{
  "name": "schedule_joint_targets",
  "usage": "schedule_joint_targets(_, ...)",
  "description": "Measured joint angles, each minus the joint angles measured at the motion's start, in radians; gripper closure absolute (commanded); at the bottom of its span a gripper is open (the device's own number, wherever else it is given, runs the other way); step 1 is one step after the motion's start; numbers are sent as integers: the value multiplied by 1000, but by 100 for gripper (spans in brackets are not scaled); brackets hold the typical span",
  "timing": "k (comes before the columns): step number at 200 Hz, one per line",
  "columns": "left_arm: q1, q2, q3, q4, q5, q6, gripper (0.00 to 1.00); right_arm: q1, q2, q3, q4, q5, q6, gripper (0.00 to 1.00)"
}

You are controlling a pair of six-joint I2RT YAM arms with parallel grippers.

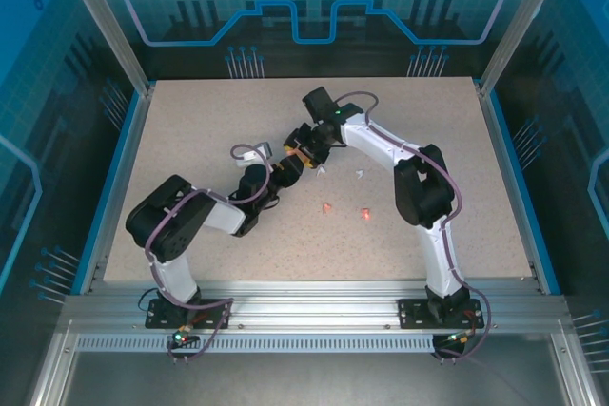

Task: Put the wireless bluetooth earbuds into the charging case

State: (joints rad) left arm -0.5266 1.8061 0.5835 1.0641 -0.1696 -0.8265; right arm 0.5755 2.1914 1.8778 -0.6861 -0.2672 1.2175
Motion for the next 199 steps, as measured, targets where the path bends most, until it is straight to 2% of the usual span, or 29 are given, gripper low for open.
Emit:
schedule_joint_targets(94, 0, 22, 23, 19, -20, -13, 64, 9, 0, 0, 24, -4, 14, 47)
schedule_joint_targets(163, 0, 35, 31, 19, -26, -25, 77, 9, 0, -15, 55, -3, 22, 47)
schedule_joint_targets(199, 0, 35, 31, 23, -34, -34, 91, 9, 0, -15, 61, -3, 25, 47)
